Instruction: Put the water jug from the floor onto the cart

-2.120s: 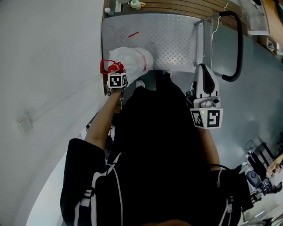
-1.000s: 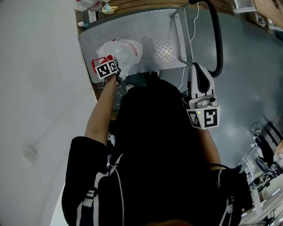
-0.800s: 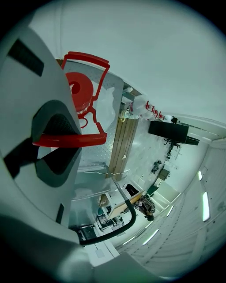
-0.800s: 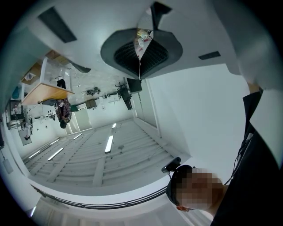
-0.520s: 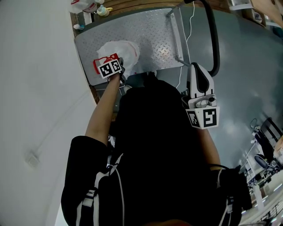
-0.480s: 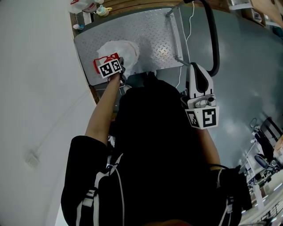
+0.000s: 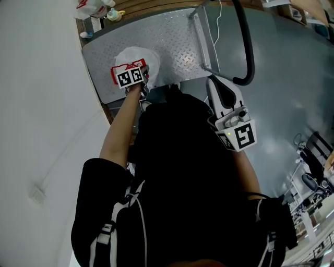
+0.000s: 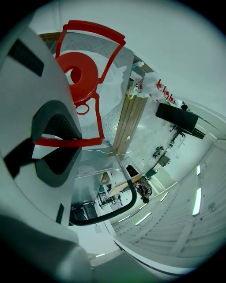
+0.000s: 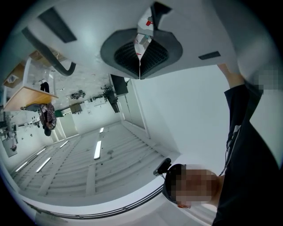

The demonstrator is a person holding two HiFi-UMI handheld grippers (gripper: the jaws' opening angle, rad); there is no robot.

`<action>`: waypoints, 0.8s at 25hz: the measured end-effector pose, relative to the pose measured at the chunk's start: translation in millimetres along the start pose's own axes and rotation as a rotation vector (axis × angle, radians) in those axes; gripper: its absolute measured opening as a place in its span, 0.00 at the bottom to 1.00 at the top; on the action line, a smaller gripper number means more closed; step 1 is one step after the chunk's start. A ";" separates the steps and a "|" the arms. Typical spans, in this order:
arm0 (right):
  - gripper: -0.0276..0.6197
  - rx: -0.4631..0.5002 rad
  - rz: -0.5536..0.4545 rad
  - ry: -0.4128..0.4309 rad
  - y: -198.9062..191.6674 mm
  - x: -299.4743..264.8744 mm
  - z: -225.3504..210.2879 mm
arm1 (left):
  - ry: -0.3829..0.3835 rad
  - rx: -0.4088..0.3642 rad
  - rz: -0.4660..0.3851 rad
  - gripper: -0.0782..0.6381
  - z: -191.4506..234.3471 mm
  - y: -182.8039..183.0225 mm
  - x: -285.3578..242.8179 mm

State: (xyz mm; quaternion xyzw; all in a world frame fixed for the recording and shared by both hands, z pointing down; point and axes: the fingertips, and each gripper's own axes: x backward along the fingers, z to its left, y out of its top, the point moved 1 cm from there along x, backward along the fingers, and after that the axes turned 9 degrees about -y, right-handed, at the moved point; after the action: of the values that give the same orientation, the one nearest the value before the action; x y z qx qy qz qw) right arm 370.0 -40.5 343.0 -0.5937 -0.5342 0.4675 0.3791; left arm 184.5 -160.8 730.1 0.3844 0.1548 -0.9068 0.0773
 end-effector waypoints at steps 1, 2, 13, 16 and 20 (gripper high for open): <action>0.07 -0.005 -0.002 0.012 0.2 1.5 5.2 | -0.017 0.000 -0.007 0.18 -2.1 -1.6 0.1; 0.07 -0.009 -0.003 0.020 -0.1 3.0 10.0 | -0.031 0.000 -0.016 0.18 -3.5 -3.2 0.6; 0.07 0.051 0.009 -0.016 -19.8 12.3 48.4 | -0.090 -0.127 -0.135 0.18 -21.7 -14.8 55.3; 0.07 0.069 0.011 0.002 -23.9 13.8 75.7 | -0.098 -0.197 -0.193 0.18 -34.5 -18.4 89.5; 0.07 0.086 0.000 0.052 -24.3 18.2 116.4 | -0.148 -0.359 -0.314 0.16 -71.2 -27.0 145.2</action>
State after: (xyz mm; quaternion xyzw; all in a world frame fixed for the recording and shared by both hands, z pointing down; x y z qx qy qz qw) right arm 251.3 -24.8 331.2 -0.5889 -0.5035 0.4744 0.4179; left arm 124.9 -114.2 584.7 0.2684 0.3652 -0.8913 0.0138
